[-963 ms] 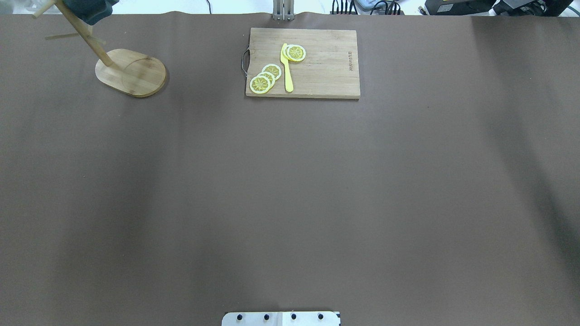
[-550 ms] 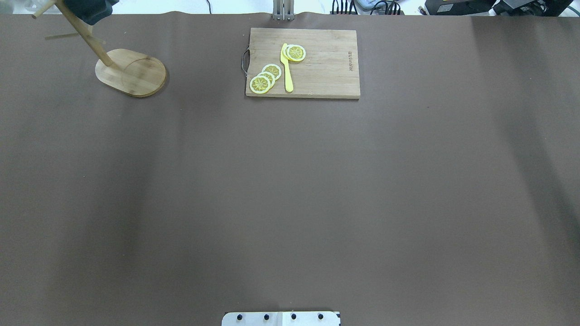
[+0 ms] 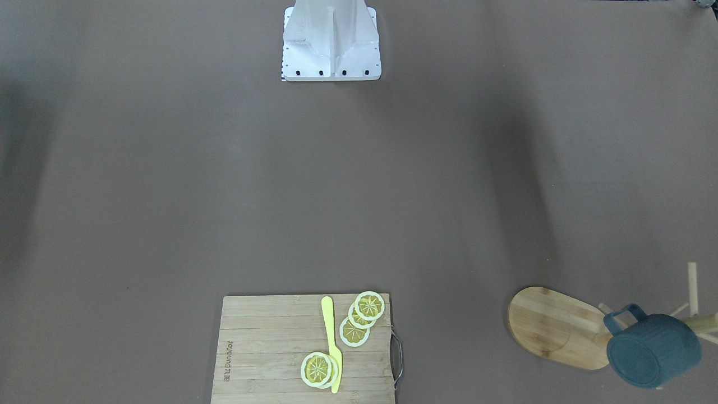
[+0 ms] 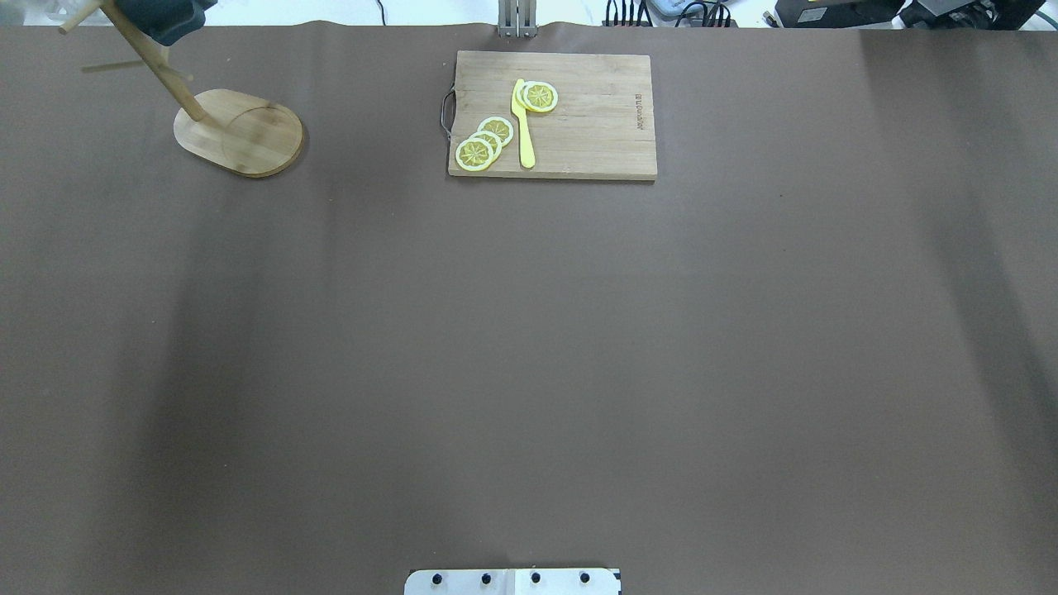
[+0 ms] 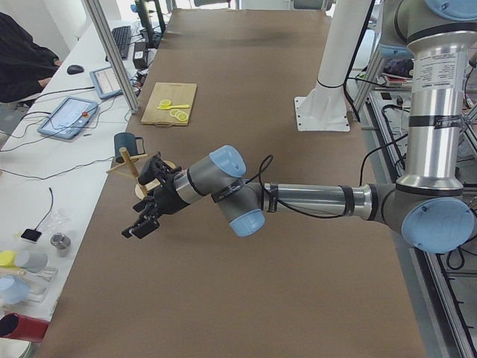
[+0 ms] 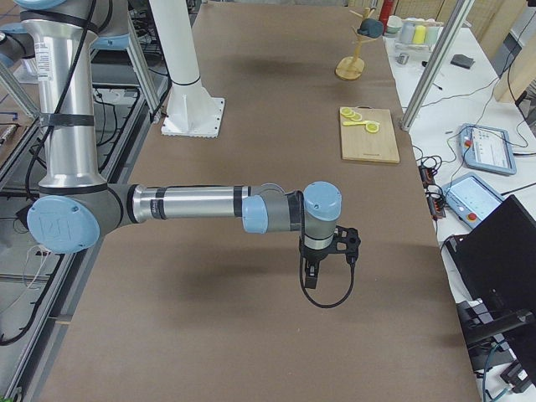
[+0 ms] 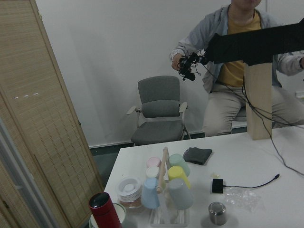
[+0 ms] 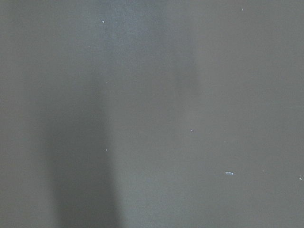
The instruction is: Hang cup on storage rack
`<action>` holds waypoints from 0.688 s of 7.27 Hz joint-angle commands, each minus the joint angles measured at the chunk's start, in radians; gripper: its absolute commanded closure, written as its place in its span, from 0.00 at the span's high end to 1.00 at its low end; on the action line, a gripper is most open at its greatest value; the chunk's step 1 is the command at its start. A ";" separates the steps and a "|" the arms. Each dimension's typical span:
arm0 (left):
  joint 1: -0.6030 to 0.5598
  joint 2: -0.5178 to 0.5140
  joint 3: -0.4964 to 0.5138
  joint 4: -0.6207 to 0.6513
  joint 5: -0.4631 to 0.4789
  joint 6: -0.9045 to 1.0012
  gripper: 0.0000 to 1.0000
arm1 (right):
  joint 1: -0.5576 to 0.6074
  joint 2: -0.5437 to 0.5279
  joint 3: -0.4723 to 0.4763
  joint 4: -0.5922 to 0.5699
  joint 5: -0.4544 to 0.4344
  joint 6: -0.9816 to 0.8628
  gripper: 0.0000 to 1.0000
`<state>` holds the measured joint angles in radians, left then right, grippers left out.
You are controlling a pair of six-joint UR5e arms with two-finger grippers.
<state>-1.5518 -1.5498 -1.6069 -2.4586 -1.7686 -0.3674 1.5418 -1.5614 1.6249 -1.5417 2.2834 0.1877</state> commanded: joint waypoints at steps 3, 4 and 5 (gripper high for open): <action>-0.027 -0.102 -0.004 0.615 -0.329 0.206 0.99 | 0.021 -0.011 0.001 0.002 0.033 0.006 1.00; -0.027 -0.107 -0.008 0.701 -0.386 0.255 0.99 | 0.021 -0.012 0.003 0.000 0.034 0.006 1.00; -0.024 -0.099 -0.005 0.710 -0.491 0.251 0.99 | 0.021 -0.022 0.025 0.002 0.034 0.009 1.00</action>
<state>-1.5782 -1.6482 -1.6124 -1.8084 -2.1490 -0.1382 1.5627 -1.5750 1.6325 -1.5410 2.3170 0.1939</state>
